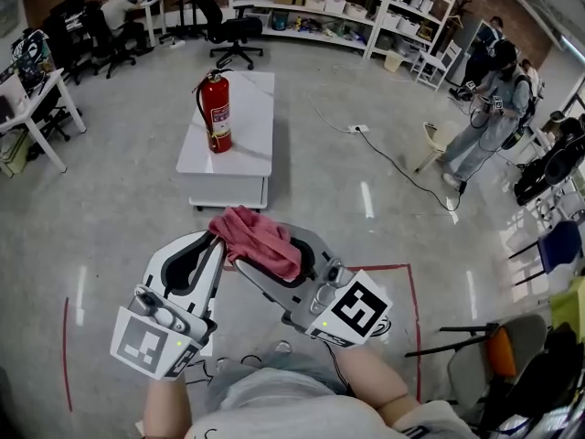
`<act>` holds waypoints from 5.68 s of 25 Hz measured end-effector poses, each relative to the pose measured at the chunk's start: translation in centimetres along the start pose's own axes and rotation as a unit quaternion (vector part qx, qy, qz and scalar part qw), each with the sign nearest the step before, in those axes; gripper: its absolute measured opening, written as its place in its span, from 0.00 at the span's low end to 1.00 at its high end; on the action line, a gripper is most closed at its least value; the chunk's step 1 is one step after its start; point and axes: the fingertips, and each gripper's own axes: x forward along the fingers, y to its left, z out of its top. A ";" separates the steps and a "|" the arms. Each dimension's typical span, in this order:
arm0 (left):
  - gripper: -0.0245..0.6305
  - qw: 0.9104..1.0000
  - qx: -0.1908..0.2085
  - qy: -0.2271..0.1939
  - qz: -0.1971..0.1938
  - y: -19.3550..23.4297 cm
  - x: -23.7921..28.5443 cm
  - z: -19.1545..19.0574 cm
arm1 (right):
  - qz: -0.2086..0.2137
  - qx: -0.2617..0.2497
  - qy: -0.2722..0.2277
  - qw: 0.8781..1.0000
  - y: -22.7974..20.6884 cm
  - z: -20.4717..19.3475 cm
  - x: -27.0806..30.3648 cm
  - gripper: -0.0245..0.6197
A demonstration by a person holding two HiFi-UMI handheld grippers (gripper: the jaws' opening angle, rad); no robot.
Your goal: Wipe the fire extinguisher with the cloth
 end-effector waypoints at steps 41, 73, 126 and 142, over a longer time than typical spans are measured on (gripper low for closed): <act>0.09 1.000 -0.003 0.004 0.001 18.8 18.0 -3.5 | -0.063 0.004 0.023 0.998 -23.1 -3.5 11.8 0.31; 0.09 0.989 0.017 0.010 0.143 29.8 35.1 -6.9 | 0.073 -0.009 0.022 0.997 -44.2 -5.7 20.1 0.31; 0.07 0.992 0.019 0.061 0.105 48.7 40.1 -34.9 | 0.016 -0.176 0.140 0.974 -62.6 -37.4 40.1 0.31; 0.07 0.988 0.105 0.042 0.103 47.4 38.9 -55.3 | -0.042 -0.333 0.044 0.941 -62.4 -55.2 37.2 0.30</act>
